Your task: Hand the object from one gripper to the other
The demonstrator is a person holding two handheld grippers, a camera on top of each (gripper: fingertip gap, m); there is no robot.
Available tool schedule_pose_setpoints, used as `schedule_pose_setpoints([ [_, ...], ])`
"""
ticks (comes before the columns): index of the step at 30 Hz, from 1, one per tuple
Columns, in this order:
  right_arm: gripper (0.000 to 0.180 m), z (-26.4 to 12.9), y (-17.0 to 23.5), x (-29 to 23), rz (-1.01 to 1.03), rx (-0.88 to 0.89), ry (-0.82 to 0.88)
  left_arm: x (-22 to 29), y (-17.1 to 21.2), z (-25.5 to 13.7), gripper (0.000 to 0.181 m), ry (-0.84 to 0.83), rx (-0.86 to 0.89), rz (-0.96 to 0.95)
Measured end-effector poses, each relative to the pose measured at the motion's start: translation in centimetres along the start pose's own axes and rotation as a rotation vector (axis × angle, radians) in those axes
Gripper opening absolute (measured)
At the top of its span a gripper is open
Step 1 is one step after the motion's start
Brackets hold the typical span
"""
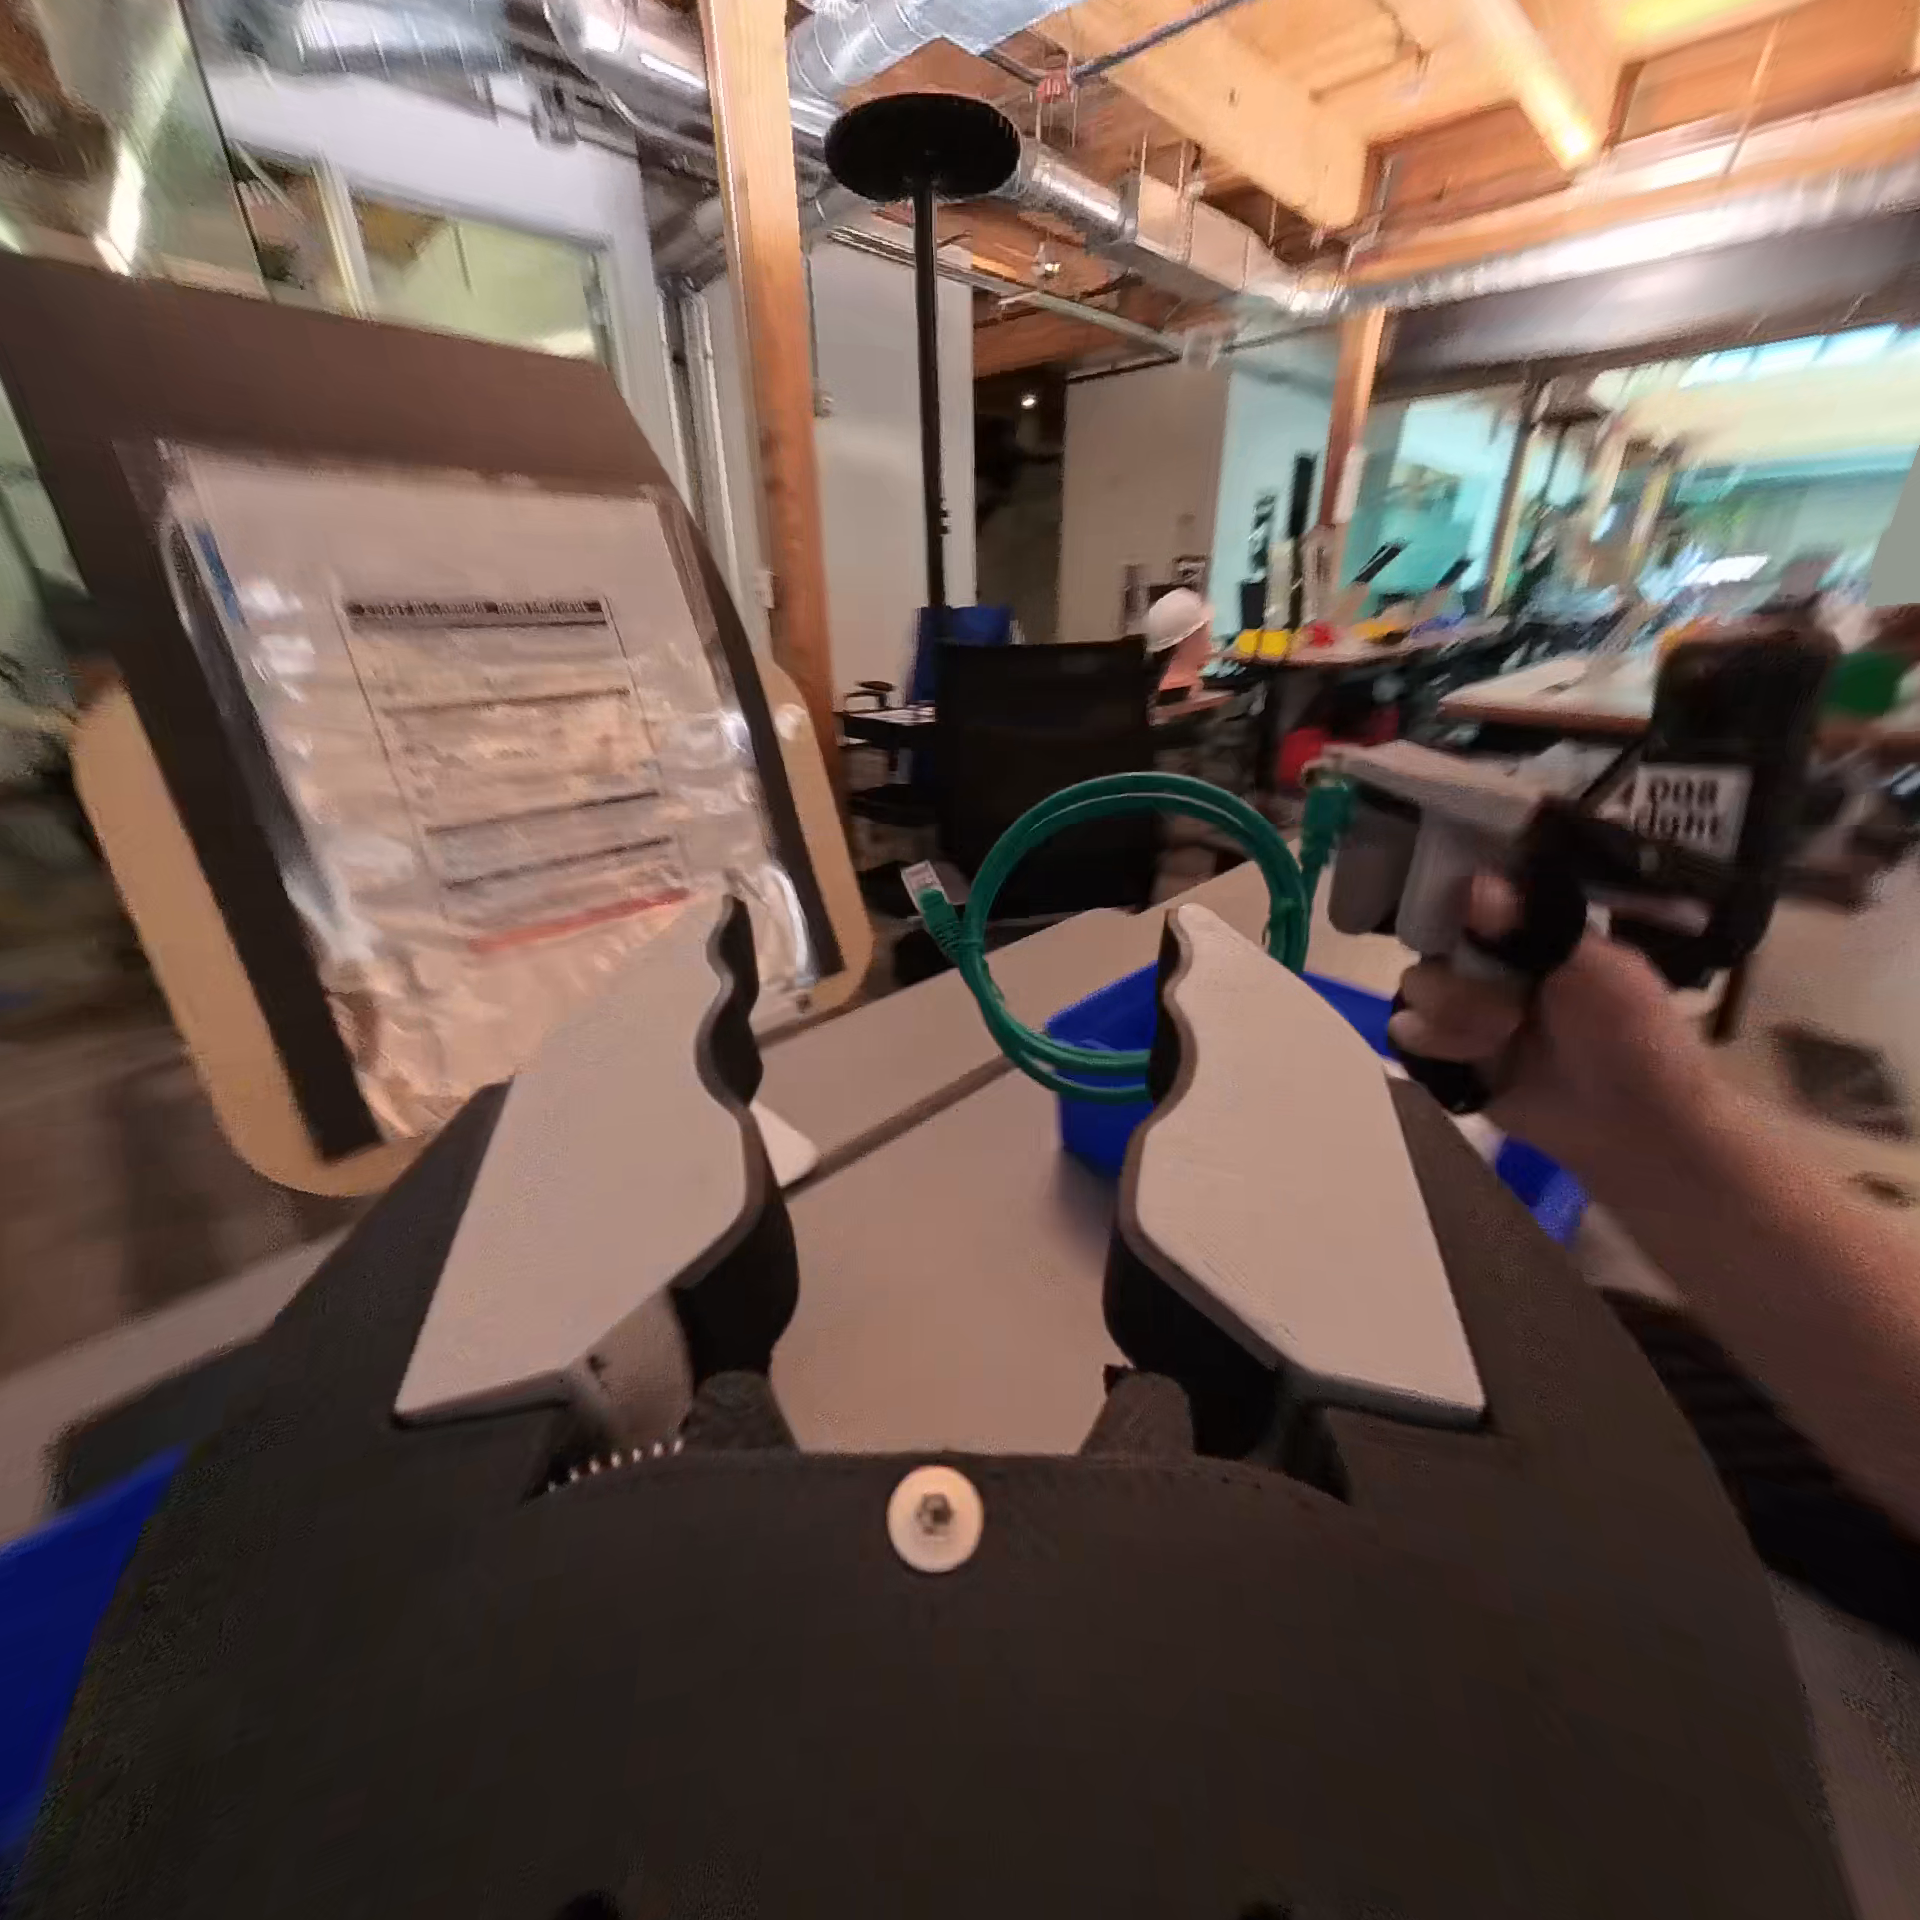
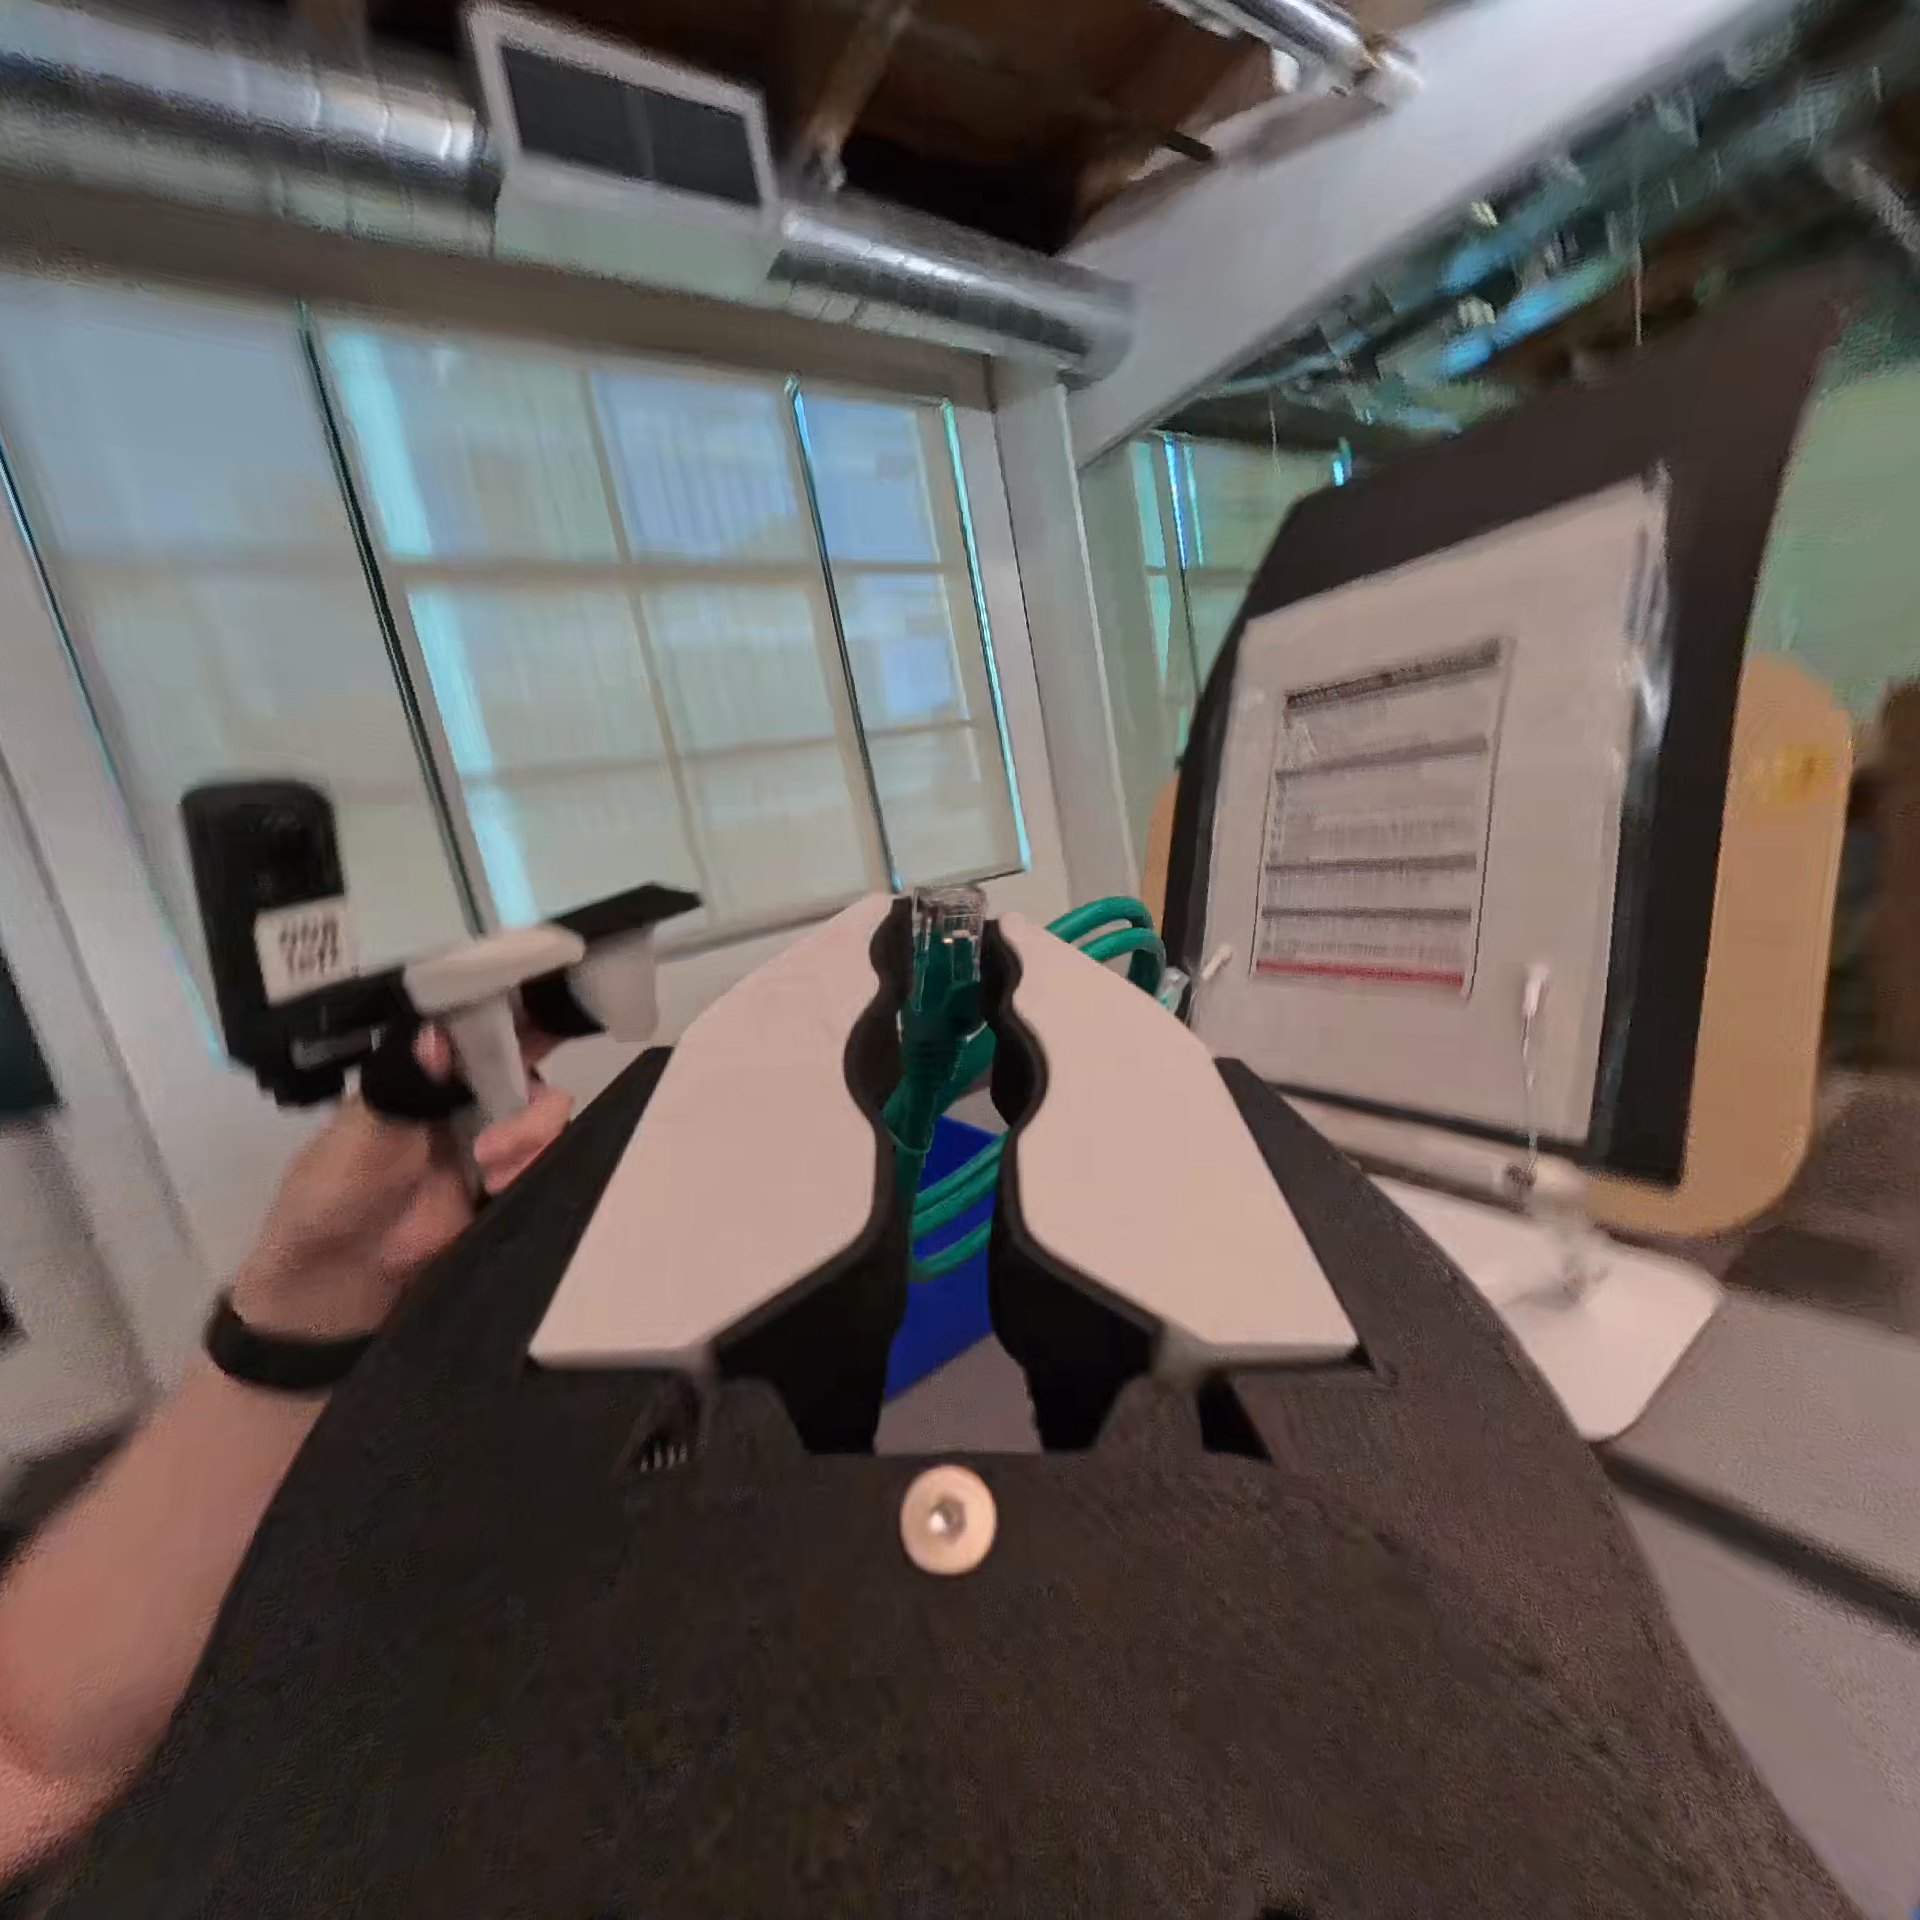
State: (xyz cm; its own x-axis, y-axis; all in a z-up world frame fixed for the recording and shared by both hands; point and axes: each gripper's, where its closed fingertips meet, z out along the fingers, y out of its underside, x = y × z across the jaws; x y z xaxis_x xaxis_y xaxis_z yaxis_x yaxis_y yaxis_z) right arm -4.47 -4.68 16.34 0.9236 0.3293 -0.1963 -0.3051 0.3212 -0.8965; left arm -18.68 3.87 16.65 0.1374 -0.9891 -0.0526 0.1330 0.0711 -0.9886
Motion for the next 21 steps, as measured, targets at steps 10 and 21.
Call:
schedule_pose_setpoints([
  [10, 0.014, 0.6, 7.6, 5.5, 0.900, 0.013, -0.037, 7.0, 9.3, 4.5, 0.071, 0.118, -0.336, 0.298],
  [21, 0.014, 3.3, 8.3, -3.1, 0.420, -0.236, -0.184, 10.5, 12.9, 3.5, 0.012, 0.544, -0.531, -0.143],
])
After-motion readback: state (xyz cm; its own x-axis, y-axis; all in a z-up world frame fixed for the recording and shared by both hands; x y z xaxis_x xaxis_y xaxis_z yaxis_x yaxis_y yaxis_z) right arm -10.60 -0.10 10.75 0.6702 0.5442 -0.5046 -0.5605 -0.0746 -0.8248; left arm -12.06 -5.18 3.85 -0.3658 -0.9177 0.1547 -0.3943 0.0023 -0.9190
